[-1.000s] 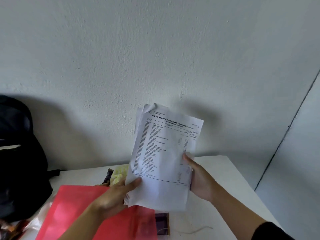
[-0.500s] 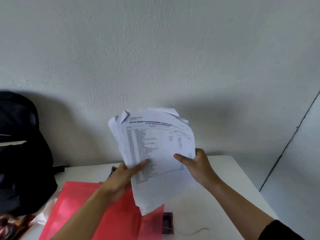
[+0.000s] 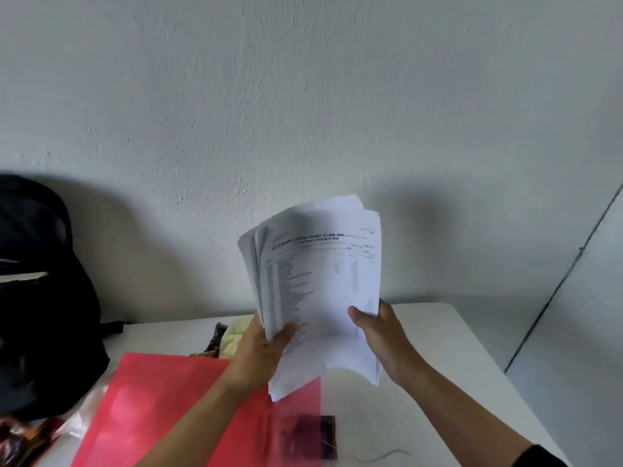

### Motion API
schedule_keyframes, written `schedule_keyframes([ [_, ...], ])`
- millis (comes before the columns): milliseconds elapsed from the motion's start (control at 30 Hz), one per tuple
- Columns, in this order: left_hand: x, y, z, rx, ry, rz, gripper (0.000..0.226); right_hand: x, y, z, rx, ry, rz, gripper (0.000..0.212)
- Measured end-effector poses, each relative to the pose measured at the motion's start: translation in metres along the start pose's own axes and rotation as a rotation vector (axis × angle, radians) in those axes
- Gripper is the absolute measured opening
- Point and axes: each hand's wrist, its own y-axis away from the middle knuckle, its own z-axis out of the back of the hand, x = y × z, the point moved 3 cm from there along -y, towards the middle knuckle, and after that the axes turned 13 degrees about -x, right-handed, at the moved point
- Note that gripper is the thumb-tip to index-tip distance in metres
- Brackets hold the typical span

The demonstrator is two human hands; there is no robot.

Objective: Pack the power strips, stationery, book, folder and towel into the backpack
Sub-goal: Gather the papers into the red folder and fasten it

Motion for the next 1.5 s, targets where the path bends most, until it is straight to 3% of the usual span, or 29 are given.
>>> schedule_keyframes([
  [133, 0.028, 0.009, -0.009, 0.202, -0.102, 0.027, 0.037, -0.023, 0.009, 0.002, 0.003, 0.124, -0.014, 0.032],
  [233, 0.029, 0.002, -0.009, 0.196, -0.112, 0.023, 0.042, -0.013, 0.006, 0.007, -0.052, 0.033, -0.034, 0.019],
  [367, 0.018, -0.005, -0.006, 0.23, -0.146, 0.012, 0.038, 0.003, 0.004, 0.008, -0.096, -0.111, 0.061, 0.023],
  [467, -0.006, -0.008, 0.004, 0.16, -0.062, -0.025, 0.026, -0.003, 0.004, 0.008, -0.13, -0.081, 0.104, 0.017],
  [600, -0.052, -0.024, 0.02, 0.007, 0.399, 0.007, 0.032, -0.003, 0.005, 0.009, -0.133, -0.031, 0.155, 0.019],
  [767, -0.073, -0.049, 0.029, -0.213, 0.375, -0.078, 0.018, 0.009, 0.002, 0.014, -0.125, 0.056, 0.194, 0.027],
  [833, -0.072, -0.05, 0.028, -0.203, 0.379, -0.093, 0.017, 0.012, 0.003, 0.016, -0.093, 0.07, 0.184, 0.025],
  [933, -0.071, -0.044, 0.023, -0.135, 0.323, -0.164, 0.037, 0.014, 0.002, 0.02, -0.076, 0.013, 0.148, 0.026],
  [1000, -0.069, -0.043, 0.018, -0.108, 0.246, -0.2, 0.029, 0.015, 0.004, 0.023, -0.084, -0.039, 0.136, 0.025],
  [1067, -0.07, -0.04, 0.016, -0.106, 0.29, -0.169, 0.005, 0.014, 0.007, 0.023, -0.066, -0.089, 0.131, 0.023],
  [1133, -0.074, -0.037, 0.015, -0.122, 0.369, -0.112, 0.023, 0.015, 0.009, 0.021, -0.029, -0.095, 0.137, 0.021],
  [1300, -0.078, -0.031, 0.021, -0.068, 0.516, 0.05, 0.036, 0.018, 0.008, 0.023, -0.035, 0.05, 0.178, 0.022],
  [1500, -0.083, -0.033, 0.025, -0.07, 0.544, 0.044, 0.027, 0.03, 0.006, 0.024, -0.045, 0.137, 0.185, 0.032],
])
